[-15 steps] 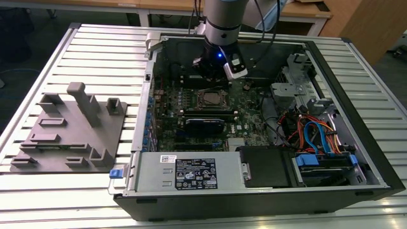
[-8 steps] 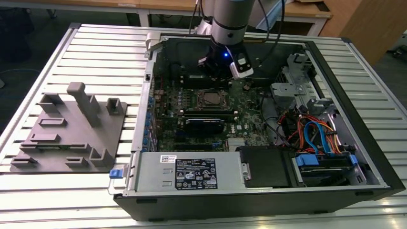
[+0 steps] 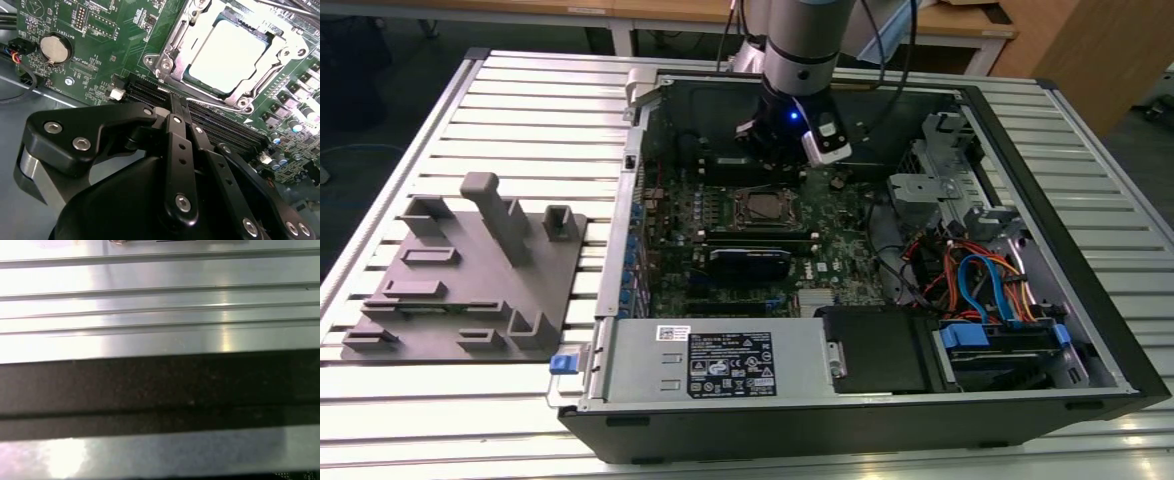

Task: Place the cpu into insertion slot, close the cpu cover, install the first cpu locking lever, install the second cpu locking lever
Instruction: 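Install the first cpu locking lever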

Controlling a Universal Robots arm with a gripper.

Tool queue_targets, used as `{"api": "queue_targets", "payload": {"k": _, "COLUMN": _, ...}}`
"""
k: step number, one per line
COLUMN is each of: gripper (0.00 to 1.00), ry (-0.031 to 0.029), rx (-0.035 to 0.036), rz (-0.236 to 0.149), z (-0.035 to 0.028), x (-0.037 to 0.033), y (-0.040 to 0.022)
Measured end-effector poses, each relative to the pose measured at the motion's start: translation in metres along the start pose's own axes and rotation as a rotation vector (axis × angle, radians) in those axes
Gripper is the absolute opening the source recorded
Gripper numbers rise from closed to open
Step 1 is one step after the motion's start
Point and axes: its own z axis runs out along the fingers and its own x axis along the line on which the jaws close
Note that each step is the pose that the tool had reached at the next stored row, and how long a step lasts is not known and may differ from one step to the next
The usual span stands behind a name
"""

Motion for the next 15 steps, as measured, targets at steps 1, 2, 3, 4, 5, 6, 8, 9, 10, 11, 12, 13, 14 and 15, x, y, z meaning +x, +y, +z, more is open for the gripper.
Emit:
{"api": "queue_targets", "payload": {"k": 1, "gripper": 0.11, "ry": 0.0000, "rx": -0.0001, "rz": 0.000, "z": 0.0002, "x": 0.0000, "y": -0.0001}}
{"api": "queue_targets", "payload": {"k": 2, "gripper": 0.11, "ry": 0.0000, "rx": -0.0002, "rz": 0.000, "z": 0.0003, "x": -0.0001, "y": -0.0003}}
{"api": "queue_targets", "payload": {"k": 3, "gripper": 0.11, "ry": 0.0000, "rx": -0.0001, "rz": 0.000, "z": 0.0003, "x": -0.0001, "y": -0.0008}}
{"api": "queue_targets", "payload": {"k": 4, "gripper": 0.11, "ry": 0.0000, "rx": -0.0001, "rz": 0.000, "z": 0.0003, "x": -0.0001, "y": -0.0015}}
{"api": "queue_targets", "payload": {"k": 5, "gripper": 0.11, "ry": 0.0000, "rx": -0.0001, "rz": 0.000, "z": 0.0003, "x": -0.0002, "y": -0.0021}}
{"api": "queue_targets", "payload": {"k": 6, "gripper": 0.11, "ry": 0.0001, "rx": 0.0001, "rz": 0.000, "z": 0.0002, "x": -0.0002, "y": -0.0026}}
{"api": "queue_targets", "payload": {"k": 8, "gripper": 0.11, "ry": -0.0001, "rx": -0.0001, "rz": 0.000, "z": 0.0003, "x": -0.0002, "y": -0.0031}}
{"api": "queue_targets", "payload": {"k": 9, "gripper": 0.11, "ry": 0.0000, "rx": 0.0001, "rz": 0.000, "z": 0.0004, "x": -0.0002, "y": -0.0031}}
{"api": "queue_targets", "payload": {"k": 10, "gripper": 0.11, "ry": 0.0000, "rx": 0.0001, "rz": 0.000, "z": 0.0015, "x": -0.0002, "y": -0.0037}}
{"api": "queue_targets", "payload": {"k": 11, "gripper": 0.11, "ry": 0.0000, "rx": 0.0000, "rz": 0.000, "z": 0.0016, "x": -0.0003, "y": -0.0037}}
{"api": "queue_targets", "payload": {"k": 12, "gripper": 0.11, "ry": 0.0000, "rx": 0.0000, "rz": 0.000, "z": 0.0024, "x": -0.0003, "y": -0.0039}}
{"api": "queue_targets", "payload": {"k": 13, "gripper": 0.11, "ry": 0.0000, "rx": 0.0000, "rz": 0.000, "z": 0.0033, "x": -0.0003, "y": -0.0041}}
{"api": "queue_targets", "payload": {"k": 14, "gripper": 0.11, "ry": 0.0000, "rx": 0.0000, "rz": 0.000, "z": 0.0033, "x": -0.0003, "y": -0.0042}}
{"api": "queue_targets", "payload": {"k": 15, "gripper": 0.11, "ry": 0.0000, "rx": -0.0001, "rz": 0.000, "z": 0.0034, "x": -0.0003, "y": -0.0042}}
